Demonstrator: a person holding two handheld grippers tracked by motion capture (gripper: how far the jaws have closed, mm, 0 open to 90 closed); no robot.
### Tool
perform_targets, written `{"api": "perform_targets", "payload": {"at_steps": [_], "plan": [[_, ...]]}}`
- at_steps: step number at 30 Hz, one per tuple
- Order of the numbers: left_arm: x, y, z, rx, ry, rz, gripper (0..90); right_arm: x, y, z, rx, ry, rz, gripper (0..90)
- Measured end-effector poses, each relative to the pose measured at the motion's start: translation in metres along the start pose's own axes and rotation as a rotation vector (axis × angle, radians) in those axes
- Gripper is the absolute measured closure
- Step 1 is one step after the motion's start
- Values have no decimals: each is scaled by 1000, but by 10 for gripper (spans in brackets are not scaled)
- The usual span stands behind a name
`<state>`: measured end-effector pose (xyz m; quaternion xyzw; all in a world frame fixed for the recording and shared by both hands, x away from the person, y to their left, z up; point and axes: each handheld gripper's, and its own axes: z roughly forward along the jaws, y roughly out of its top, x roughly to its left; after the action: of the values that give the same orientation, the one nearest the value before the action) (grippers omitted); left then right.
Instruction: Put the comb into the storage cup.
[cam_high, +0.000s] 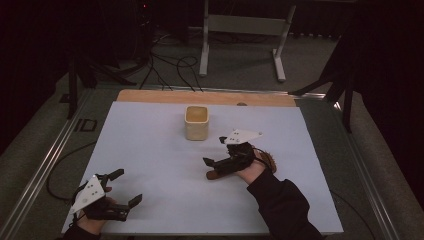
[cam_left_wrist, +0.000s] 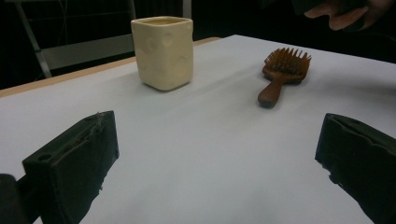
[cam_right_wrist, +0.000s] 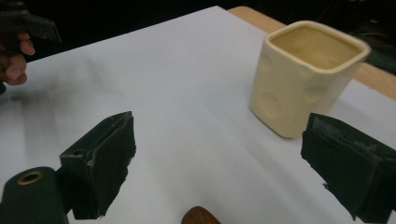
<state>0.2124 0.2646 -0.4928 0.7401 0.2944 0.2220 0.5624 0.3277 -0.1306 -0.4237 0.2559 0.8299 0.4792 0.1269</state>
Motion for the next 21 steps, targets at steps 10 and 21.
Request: {"api": "perform_targets", "payload": {"at_steps": [10, 21], "plan": [[0, 0, 0, 0, -1, 1, 0, -2, -6, 20, 43, 21, 26, 129], [0, 0, 1, 1, -7, -2, 1, -7, -15, 34, 102, 26, 57, 220]]}}
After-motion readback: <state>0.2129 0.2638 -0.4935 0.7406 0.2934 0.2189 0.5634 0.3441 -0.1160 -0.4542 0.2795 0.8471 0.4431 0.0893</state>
